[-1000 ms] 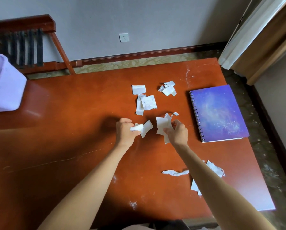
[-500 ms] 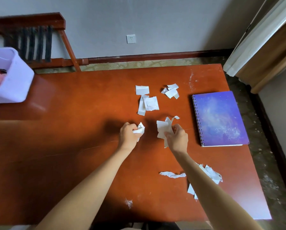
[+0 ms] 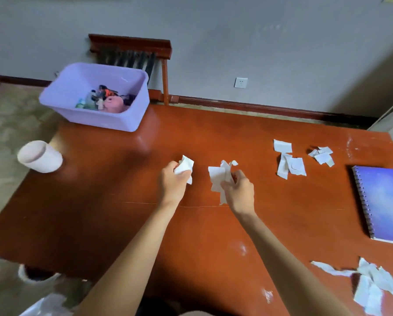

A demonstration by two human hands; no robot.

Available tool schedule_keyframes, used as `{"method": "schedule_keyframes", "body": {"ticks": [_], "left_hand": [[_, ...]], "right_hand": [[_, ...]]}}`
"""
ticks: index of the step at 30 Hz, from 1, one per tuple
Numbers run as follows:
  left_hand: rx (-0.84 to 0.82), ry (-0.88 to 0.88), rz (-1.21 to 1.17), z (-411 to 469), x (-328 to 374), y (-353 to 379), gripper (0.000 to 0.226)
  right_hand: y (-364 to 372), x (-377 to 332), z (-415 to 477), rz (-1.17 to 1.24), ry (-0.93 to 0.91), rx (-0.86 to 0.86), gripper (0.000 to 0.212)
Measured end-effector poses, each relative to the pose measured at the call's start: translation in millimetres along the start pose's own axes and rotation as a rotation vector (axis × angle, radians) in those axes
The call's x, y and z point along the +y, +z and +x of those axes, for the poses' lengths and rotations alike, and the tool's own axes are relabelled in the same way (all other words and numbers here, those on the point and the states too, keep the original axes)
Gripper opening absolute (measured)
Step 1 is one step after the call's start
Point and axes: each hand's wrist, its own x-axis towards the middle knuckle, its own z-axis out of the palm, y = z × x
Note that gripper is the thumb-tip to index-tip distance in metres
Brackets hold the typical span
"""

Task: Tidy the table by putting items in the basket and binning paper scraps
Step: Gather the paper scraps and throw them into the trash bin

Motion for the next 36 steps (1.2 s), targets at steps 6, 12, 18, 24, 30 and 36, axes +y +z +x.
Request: {"method": "schedule_keyframes", "body": {"ticks": [6, 12, 18, 24, 30, 36], "left_hand": [[0.042, 0.006, 0.06, 45, -47, -135, 0.006], [0.16, -0.009, 0.085, 59, -75, -229, 0.019], [0.4, -0.187, -0.026, 54, -118, -304, 0.009], [0.564, -0.346, -0.064, 60, -182, -375, 0.005], [0.582, -0.491, -0.159, 93, -275, -437, 0.014], [0.461, -0.744, -0.088, 145, -402, -495, 0.017]], "right_hand": [[117, -93, -43, 0.027, -0.021, -0.042, 0.008], [196, -165, -68, 0.004, -0.144, -0.177, 0.006], [271, -210, -96, -0.064, -0.322, -0.437, 0.013], [363, -236, -137, -0.21, -0.434, -0.6, 0.027], [486, -254, -158, -0.373, -0.447, -0.723, 0.026], [627, -248, -163, -0.618, -0.367, -0.854, 0.006]]}}
